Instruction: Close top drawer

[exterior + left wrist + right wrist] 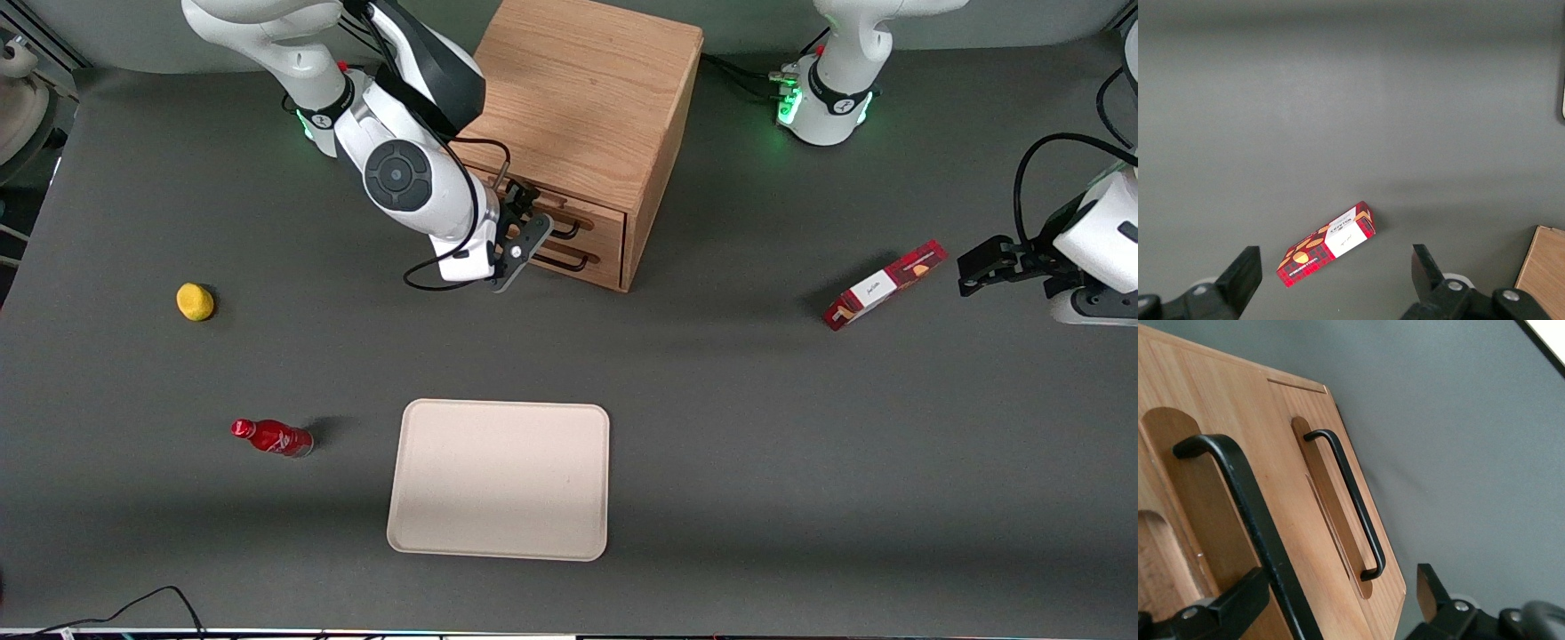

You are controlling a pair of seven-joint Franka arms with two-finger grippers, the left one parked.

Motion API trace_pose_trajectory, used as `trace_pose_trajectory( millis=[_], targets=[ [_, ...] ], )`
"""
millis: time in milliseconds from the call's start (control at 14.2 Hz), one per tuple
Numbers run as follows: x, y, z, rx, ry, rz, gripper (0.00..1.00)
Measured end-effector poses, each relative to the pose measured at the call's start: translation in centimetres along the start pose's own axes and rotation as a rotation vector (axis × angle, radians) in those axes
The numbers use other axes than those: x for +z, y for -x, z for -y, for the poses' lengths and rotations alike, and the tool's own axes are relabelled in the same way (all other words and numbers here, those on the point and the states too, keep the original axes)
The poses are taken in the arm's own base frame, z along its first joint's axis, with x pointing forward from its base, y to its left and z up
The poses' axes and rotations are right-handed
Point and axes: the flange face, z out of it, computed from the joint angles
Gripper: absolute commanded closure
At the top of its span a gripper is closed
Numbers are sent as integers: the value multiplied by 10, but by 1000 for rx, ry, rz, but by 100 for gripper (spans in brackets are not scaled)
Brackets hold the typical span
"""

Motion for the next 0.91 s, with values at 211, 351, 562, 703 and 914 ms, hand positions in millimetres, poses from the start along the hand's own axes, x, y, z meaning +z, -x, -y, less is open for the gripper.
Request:
trace_pose_trajectory(
  millis=[211,351,562,703,914],
  targets=[
    [0,0,0,2,-2,-1,0],
    [-2,-1,-1,3,-3,-6,0],
    [-21,-6,3,-2,-11,-29,0],
    [-40,-8,7,-10,-15,-32,0],
    [-71,-11,13,-19,-14,-53,0]
  ],
)
